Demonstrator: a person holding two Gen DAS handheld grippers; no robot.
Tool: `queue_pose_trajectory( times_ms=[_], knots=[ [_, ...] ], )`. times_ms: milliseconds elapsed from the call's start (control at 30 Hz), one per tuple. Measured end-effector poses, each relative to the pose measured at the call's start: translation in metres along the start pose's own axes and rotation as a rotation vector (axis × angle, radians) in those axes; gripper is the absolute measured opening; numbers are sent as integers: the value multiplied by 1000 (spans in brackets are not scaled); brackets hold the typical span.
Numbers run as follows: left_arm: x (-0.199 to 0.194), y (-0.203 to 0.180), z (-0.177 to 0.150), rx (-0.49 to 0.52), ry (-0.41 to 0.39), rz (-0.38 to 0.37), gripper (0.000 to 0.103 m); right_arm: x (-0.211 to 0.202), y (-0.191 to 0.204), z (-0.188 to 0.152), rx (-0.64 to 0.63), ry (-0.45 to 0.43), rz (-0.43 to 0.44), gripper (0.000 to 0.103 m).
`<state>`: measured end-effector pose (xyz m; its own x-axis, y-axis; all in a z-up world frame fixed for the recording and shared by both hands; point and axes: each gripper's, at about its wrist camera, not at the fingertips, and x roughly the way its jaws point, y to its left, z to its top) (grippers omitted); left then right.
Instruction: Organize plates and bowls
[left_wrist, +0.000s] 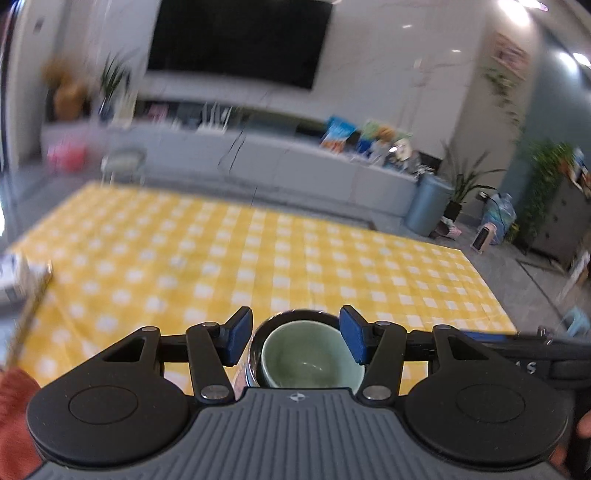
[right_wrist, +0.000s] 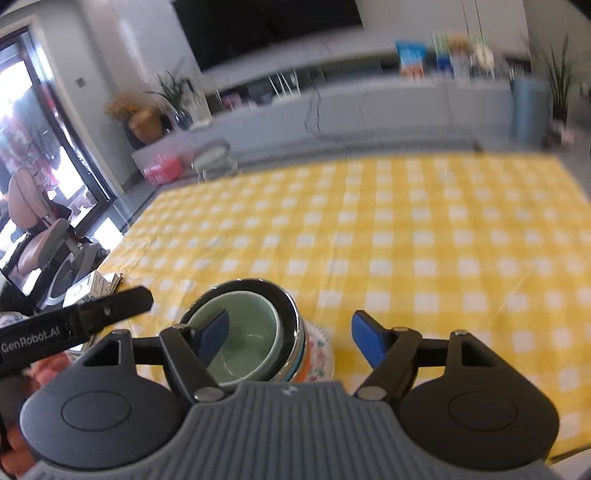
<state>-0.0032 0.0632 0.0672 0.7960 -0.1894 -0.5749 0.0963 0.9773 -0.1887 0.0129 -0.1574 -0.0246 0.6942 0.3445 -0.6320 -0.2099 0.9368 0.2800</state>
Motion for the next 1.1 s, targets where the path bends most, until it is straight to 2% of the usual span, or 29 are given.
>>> queue_pose_trajectory(
  times_ms=[200,267,400,633,767,933,1100],
  knots=[
    [-30,-21,-22,126,-83,30,63,-43,11,-27,-77,-125,-37,77],
    [-36,-26,-30,151,-91,50,63,-50,14,-37,-91,-151,-47,81],
    [-37,-31,-44,168,-78,71,65,-57,16,-59,-96,-171,-70,81],
    [-22,-31,-72,183,33,83,74,-48,19,-88,-122,-145,-119,81],
    [-9,-37,-85,219,86,102,74,-40,11,-94,-112,-116,-148,81],
    [-1,-35,-94,223,137,119,74,-27,7,-98,-112,-71,-149,81],
    [1,-29,-95,196,153,121,74,-16,2,-104,-103,-17,-145,81]
  ],
)
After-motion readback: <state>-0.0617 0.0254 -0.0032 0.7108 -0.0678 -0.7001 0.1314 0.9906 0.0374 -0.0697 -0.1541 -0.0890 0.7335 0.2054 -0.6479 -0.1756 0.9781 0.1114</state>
